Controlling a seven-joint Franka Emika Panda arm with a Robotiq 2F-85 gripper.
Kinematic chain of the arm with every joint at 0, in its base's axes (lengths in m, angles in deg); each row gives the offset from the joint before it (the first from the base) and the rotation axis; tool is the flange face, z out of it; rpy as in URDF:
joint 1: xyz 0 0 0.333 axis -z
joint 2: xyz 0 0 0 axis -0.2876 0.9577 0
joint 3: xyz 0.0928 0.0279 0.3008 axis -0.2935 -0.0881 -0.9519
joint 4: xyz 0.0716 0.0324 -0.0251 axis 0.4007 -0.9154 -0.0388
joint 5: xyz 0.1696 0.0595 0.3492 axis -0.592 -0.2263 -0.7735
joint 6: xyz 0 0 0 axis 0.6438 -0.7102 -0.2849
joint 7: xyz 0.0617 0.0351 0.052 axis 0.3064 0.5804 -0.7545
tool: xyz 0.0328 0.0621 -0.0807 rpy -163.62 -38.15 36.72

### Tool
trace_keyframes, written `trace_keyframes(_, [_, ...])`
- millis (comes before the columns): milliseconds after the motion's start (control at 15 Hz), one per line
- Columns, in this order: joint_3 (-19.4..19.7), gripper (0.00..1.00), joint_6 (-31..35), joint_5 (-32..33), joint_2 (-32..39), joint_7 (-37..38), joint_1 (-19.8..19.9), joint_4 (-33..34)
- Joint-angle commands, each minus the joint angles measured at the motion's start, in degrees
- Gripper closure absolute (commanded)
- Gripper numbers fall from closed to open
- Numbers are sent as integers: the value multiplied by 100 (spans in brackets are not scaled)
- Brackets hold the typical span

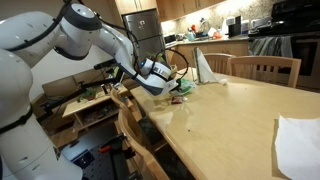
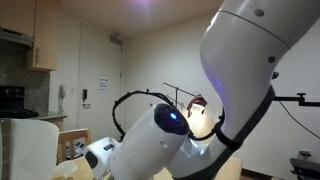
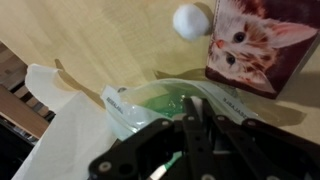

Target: Pick up the marshmallow from the table and place it in the pack

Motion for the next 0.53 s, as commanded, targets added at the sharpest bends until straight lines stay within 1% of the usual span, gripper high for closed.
trace_keyframes(0, [-7,90,0,0,12,1,1,-2])
trace_keyframes(267, [-16,90,0,0,13,1,-1,-2])
trace_keyframes(333, [-66,90,-1,-3,44,-67,62,134])
trace_keyframes(400, [-9,90,-1,-44,121,-84,28,217])
trace_keyframes(467, [-36,90,-1,-41,153,-116,63,313])
